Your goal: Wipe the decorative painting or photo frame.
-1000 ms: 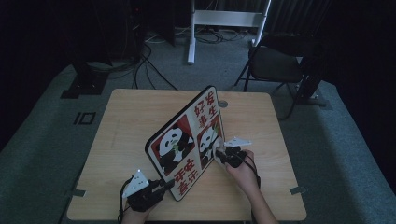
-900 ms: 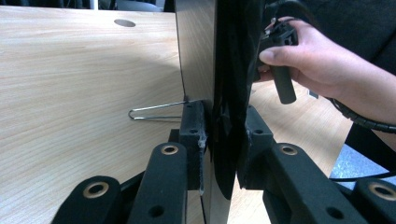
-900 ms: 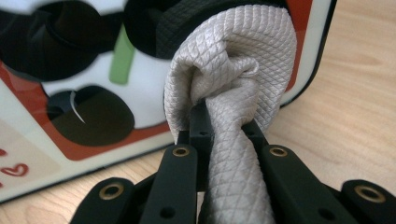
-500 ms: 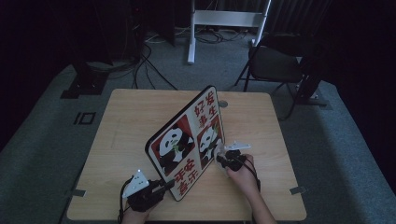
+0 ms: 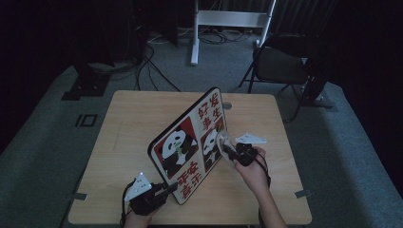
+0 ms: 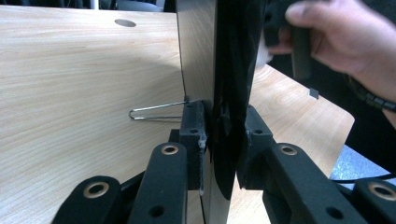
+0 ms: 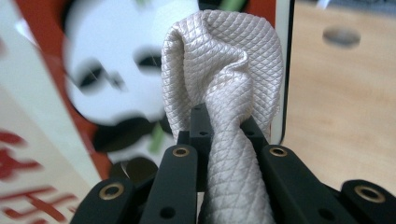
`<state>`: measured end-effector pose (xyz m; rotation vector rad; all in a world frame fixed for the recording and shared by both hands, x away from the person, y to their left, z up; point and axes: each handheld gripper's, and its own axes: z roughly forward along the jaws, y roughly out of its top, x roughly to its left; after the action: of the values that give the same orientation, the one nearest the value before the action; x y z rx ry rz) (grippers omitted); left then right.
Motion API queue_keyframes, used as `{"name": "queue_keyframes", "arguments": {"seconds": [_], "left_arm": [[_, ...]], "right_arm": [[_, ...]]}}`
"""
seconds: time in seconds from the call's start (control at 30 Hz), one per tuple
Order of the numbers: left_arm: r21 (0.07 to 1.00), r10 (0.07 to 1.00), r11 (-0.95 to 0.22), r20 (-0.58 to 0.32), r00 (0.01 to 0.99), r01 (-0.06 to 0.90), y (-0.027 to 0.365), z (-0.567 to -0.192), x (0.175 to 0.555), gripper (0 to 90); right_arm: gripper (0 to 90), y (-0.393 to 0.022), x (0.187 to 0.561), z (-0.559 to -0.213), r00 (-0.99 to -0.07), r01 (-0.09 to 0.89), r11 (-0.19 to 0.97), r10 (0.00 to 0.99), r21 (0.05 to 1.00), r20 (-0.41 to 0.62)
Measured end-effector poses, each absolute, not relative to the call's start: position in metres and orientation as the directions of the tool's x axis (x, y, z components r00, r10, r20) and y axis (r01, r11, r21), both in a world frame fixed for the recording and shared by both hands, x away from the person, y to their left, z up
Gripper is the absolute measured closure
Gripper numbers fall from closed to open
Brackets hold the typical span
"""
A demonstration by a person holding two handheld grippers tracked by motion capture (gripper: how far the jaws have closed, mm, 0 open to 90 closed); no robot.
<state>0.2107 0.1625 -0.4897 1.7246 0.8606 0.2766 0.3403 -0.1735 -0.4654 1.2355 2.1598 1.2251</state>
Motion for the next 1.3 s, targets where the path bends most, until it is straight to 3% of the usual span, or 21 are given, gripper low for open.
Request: {"name": "queue_keyframes", "arguments": {"seconds": [0.77,1.3], "left_arm": [[0.909,0.667,-0.096,-0.244,0.704,0.406,0.163,-0.490,0.211,76.6],[0.909,0.664,-0.101,-0.242,0.708,0.405,0.163,-0.490,0.212,76.6]], "right_arm": [[81.5,-0.149,0.336,-0.348,-0.618,0.275,0.156,0.785,0.949,0.050],[81.5,-0.119,0.340,-0.329,-0.663,0.234,0.178,0.749,0.956,0.023]]}}
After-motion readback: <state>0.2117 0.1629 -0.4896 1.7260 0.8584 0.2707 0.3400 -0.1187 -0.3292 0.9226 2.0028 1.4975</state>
